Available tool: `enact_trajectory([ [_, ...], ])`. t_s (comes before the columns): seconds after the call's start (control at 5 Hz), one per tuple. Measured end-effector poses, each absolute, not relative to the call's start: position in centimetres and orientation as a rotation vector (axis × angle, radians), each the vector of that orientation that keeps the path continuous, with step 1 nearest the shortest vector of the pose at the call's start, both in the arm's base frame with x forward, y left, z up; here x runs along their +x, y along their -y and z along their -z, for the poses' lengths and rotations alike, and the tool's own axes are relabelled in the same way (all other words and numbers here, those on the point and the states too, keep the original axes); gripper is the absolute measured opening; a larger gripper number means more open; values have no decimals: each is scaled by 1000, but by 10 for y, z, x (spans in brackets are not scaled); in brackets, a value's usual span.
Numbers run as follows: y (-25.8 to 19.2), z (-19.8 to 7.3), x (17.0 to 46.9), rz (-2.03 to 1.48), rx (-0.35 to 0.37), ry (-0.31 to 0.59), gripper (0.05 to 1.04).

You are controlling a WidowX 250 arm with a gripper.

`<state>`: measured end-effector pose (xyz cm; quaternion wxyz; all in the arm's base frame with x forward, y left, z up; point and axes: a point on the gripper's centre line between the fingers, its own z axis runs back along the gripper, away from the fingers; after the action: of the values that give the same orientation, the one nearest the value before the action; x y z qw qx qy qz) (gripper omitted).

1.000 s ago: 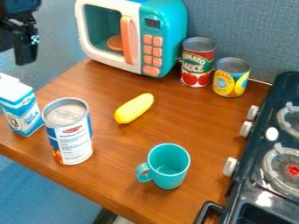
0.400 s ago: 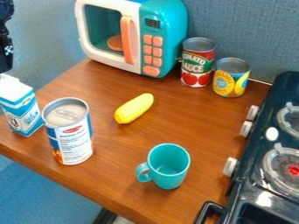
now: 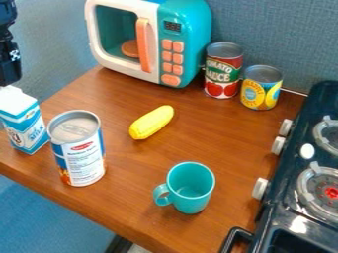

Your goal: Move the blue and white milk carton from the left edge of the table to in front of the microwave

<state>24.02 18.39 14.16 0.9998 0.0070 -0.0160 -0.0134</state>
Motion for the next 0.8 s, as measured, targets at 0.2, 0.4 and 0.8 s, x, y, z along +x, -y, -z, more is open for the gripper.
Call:
enact_trajectory([
  [0.2,-184,-141,241,22,16,28,1004],
  [0.4,-187,-133,240,-13,32,-19,1004],
  [0.8,-188,-126,245,-34,49,-35,1004],
])
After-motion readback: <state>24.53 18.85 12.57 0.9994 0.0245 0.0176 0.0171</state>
